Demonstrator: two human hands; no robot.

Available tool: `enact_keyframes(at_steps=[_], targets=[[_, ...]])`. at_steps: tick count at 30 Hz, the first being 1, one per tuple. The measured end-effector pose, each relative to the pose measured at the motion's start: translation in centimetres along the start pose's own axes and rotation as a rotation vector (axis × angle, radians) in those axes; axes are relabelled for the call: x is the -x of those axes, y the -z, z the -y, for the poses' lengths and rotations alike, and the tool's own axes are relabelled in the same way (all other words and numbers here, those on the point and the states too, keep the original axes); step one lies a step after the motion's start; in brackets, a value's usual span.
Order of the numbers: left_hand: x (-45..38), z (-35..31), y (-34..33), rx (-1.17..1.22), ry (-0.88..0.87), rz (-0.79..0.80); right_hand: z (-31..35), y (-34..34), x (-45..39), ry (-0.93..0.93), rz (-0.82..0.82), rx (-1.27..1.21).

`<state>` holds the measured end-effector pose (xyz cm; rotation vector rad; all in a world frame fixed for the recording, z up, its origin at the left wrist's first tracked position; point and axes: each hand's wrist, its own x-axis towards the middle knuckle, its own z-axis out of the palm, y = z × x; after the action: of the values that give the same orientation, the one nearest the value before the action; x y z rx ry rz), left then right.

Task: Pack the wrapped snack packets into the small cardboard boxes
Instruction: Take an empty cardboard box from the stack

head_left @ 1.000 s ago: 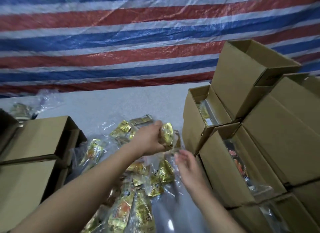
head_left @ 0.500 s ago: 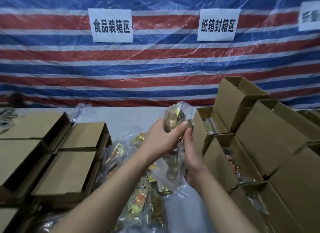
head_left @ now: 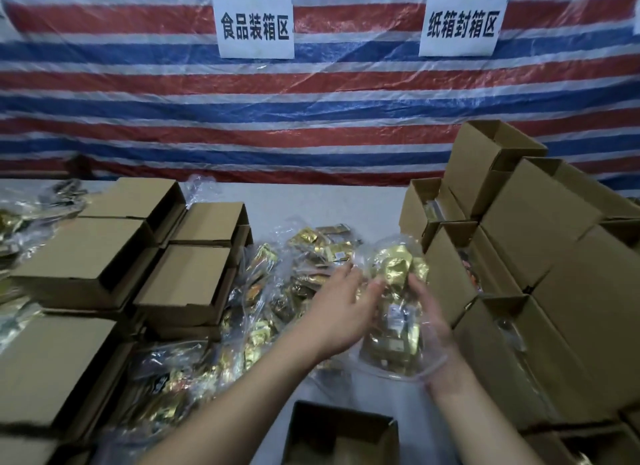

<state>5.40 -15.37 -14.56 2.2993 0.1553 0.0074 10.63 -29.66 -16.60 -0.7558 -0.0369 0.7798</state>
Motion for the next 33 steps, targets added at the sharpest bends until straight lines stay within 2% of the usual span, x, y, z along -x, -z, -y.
enact_keyframes(at_steps=[2, 5, 9, 11, 14, 17, 19, 26, 30, 33], targets=[[1.3, 2.4, 0.1, 0.195, 0.064, -0.035, 0.4, 0.6, 1.4, -0.029, 0.054, -0.043], [3.8, 7.9, -1.1, 0.147, 0.191, 0.071, 1.0, 1.1, 3.3, -0.073, 0.1, -0.013], [8.0, 16.2, -5.4, -0.02, 0.363, 0.332, -0.3, 1.4, 4.4, 0.023, 0.085, 0.621], [9.6, 18.8, -7.6, 0.039, 0.402, 0.384, -2.4, 2.0, 4.3, -0.039, 0.12, 0.893], [11.1, 19.7, -9.5, 0.236, 0.413, 0.284, -6.2, 3.0, 3.3, -0.235, 0.253, 1.258], [11.5, 19.5, -9.7, 0.343, 0.385, 0.186, -9.4, 4.3, 2.0, -0.427, 0.427, 1.545], [11.6, 19.6, -9.9, 0.369, 0.366, 0.147, -11.2, 5.4, 1.4, -0.516, 0.477, 1.689], [12.0, 20.3, -11.3, 0.447, 0.312, 0.097, -16.6, 8.6, -0.2, -0.619, 0.505, 1.814], [12.2, 20.8, -11.9, 0.42, 0.321, 0.098, -19.3, 11.3, -0.1, -0.665, 0.445, 1.969], [12.2, 20.8, -12.1, 0.418, 0.329, 0.094, -19.4, 12.2, 0.1, -0.672, 0.374, 1.872]])
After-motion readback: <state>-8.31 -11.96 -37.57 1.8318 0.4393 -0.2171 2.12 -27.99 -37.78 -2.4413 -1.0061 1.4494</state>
